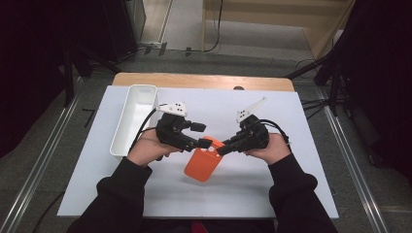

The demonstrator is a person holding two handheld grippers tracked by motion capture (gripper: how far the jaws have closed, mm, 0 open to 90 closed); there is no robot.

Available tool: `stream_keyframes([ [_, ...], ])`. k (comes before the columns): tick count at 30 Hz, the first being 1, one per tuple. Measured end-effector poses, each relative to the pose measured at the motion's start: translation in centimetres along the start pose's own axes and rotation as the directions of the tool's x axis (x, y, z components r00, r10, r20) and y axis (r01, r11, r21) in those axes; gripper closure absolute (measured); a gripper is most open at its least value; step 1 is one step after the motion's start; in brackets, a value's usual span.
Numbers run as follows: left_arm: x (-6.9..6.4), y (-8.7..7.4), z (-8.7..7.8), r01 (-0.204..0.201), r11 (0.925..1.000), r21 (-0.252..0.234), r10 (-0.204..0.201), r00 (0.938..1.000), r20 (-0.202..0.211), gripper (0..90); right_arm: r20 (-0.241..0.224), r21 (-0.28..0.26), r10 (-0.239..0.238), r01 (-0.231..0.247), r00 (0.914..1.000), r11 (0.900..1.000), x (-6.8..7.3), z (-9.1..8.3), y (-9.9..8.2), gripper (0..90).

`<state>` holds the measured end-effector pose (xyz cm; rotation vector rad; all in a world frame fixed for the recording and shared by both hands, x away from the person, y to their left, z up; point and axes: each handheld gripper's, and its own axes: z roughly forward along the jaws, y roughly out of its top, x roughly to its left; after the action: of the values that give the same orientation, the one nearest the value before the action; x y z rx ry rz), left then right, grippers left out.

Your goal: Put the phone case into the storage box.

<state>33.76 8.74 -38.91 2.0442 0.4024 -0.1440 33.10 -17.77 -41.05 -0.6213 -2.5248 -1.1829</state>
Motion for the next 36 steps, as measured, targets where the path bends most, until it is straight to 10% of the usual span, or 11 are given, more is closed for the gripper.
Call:
stream_keyframes([
  [17,0.5,0.1,-0.1,0.037,0.9989,-0.027,-0.039,0.9971,-0.066,29.9,0.088,-0.03,0.129,-0.127,0.9877,0.9915,-0.3,-1.2,0.0,74.4],
  [36,0.3,0.1,0.3,0.046,0.9975,-0.053,-0.052,0.9921,-0.114,30.0,0.218,-0.023,0.253,-0.254,0.9427,0.967,0.8,-3.3,1.1,74.4],
])
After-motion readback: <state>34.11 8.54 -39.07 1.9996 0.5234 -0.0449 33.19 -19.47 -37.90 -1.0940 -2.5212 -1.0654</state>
